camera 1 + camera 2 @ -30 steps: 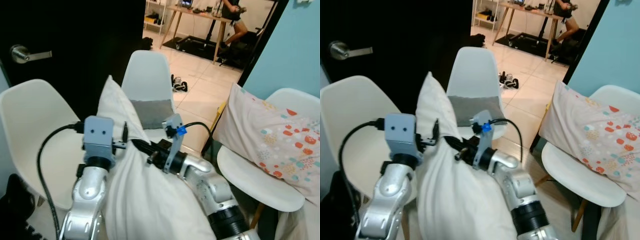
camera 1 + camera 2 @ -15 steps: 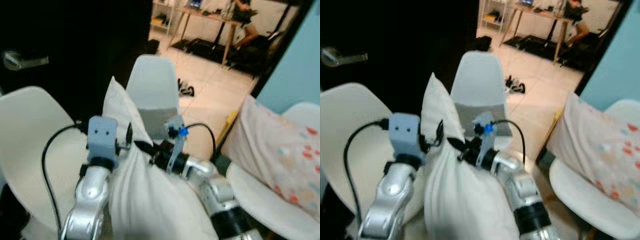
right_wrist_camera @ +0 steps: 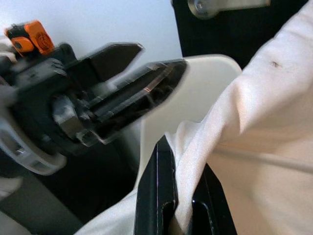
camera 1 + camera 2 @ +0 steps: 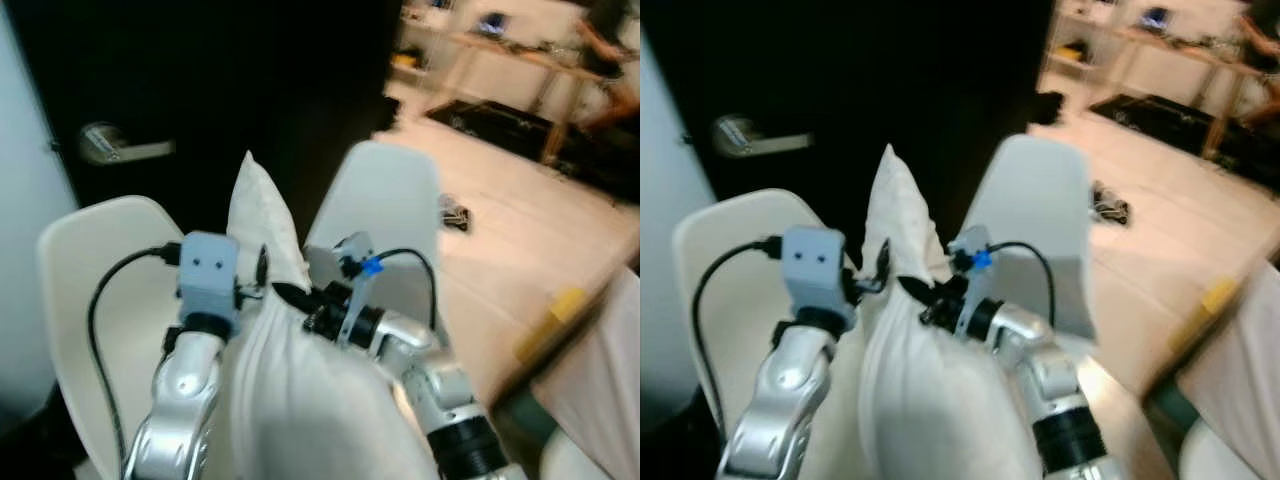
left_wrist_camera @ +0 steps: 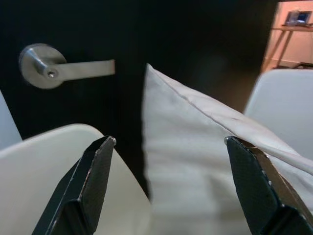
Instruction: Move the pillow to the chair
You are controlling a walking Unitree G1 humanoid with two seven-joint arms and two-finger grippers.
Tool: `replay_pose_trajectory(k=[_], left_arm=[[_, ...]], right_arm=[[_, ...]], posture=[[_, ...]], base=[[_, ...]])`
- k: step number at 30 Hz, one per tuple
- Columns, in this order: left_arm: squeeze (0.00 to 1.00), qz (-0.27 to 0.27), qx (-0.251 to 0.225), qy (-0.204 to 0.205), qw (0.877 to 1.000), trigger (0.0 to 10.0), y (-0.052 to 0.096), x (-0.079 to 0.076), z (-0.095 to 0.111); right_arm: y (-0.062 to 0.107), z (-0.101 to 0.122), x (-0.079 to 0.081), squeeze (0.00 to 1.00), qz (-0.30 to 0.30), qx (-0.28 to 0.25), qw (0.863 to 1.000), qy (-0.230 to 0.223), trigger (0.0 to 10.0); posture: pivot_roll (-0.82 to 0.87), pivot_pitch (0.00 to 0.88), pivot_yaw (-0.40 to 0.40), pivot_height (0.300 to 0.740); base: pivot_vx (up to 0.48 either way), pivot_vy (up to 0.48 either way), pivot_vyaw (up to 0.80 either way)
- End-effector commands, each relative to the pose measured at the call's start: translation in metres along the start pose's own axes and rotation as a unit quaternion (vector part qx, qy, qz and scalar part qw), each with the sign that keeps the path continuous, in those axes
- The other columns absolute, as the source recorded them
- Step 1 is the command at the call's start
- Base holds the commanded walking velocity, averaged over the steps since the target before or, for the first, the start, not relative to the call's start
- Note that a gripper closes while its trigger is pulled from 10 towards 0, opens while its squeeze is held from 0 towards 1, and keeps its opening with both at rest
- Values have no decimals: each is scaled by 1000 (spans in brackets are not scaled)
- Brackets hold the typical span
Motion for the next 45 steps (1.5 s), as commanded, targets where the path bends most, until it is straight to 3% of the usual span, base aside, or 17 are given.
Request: replay_pose_trajectory(k=[1, 21, 27, 30, 31, 34, 35, 37, 39, 41, 44, 45], left_arm=[[0, -18, 1, 8, 1000, 10000, 2, -11, -1], [0, -22, 6, 5, 1000, 10000, 2, -13, -2], [0, -22, 7, 5, 1000, 10000, 2, -12, -2], [0, -22, 9, 5, 1000, 10000, 3, -12, -3], [0, -22, 9, 5, 1000, 10000, 3, -12, -3], [0, -22, 10, 4, 1000, 10000, 3, -12, -3], [0, -22, 10, 4, 1000, 10000, 3, -12, -3], [0, -24, 11, 3, 1000, 10000, 4, -12, -3], [0, -24, 11, 3, 1000, 10000, 4, -12, -3], [0, -29, 14, -2, 999, 10000, 4, -13, -4], [0, -31, 16, -6, 999, 10000, 4, -14, -5], [0, -32, 19, -9, 999, 10000, 4, -14, -6]], right_arm=[[5, 19, -4, 0, 4, -44, 999, 15, 10000], [14, 23, -3, 0, 50, -56, 997, 2, 10000], [19, 23, -6, 0, 60, -42, 997, 25, 10000], [22, 22, -15, 0, 53, 2, 993, 107, 10000], [22, 22, -15, 0, 53, 2, 993, 107, 10000], [23, 25, -23, 0, 44, 38, 980, 191, 10000], [23, 25, -23, 0, 44, 38, 980, 191, 10000], [22, 31, -37, 0, 2, 50, 971, 235, 10000], [22, 31, -37, 0, 2, 50, 971, 235, 10000], [21, 39, -54, 0, -59, 51, 962, 260, 10000], [20, 42, -62, 0, -87, 58, 957, 270, 10000], [20, 43, -70, 0, -112, 80, 944, 301, 10000]], posture=[[32, 0, -139, 740], [49, 0, -144, 740], [53, 0, -144, 740], [57, 0, -145, 740], [57, 0, -145, 740], [54, 0, -142, 740], [54, 0, -142, 740], [57, 0, -142, 740], [57, 0, -142, 740], [61, 0, -142, 740], [61, 0, -142, 740], [63, 0, -142, 740]], base=[[0, 0, 781], [0, 0, 781], [0, 0, 781], [0, 0, 781], [0, 0, 781], [0, 0, 781], [0, 0, 781], [0, 0, 753], [0, 0, 725], [0, -240, 0], [0, -480, 0], [0, -480, 0]])
Point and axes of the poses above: a point about 5 cm out from each wrist's last joint towards the gripper, its own y axis pointing back from the gripper into the wrist, its own z axis along the axis of the wrist's last joint, x = y × z, the point moved 3 cm from there along -y, pointing out of the wrist towards the gripper, and after that the axes turned 11 degrees about y, right-handed, at the moved point
